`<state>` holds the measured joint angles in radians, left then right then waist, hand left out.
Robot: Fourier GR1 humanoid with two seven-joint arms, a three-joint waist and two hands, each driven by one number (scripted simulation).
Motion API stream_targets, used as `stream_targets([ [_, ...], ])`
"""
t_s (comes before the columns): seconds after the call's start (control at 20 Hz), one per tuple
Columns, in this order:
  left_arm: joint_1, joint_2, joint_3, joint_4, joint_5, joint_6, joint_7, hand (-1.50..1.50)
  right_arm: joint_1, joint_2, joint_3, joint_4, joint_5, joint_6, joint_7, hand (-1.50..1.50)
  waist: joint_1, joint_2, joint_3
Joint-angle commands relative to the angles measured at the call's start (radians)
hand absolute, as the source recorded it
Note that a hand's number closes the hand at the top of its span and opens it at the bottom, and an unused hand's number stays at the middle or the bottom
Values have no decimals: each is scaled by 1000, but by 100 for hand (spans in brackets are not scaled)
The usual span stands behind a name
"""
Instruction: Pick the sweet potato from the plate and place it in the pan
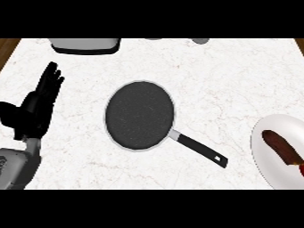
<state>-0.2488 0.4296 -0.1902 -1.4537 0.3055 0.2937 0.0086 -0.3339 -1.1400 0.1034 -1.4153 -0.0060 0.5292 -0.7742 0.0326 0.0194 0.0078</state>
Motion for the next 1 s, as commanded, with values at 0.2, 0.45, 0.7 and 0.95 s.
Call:
stream_targets([
  [0.2,-26,-26,-14,4,-18,7,18,0,-45,-103,72,123,157,14,-396,-150,11,-4,-4],
  [0.45,-51,-3,12,29,-14,-22,25,0,-58,-72,153,135,193,-63,-432,-150,9,-6,-6],
  [0.7,22,-36,-17,9,-40,-5,-21,0,-12,-98,251,60,197,-64,-437,-150,2,-14,-6],
  [0.95,-31,-20,24,37,-37,-3,14,0,23,-136,313,23,235,-126,-475,-150,-27,-17,-7],
])
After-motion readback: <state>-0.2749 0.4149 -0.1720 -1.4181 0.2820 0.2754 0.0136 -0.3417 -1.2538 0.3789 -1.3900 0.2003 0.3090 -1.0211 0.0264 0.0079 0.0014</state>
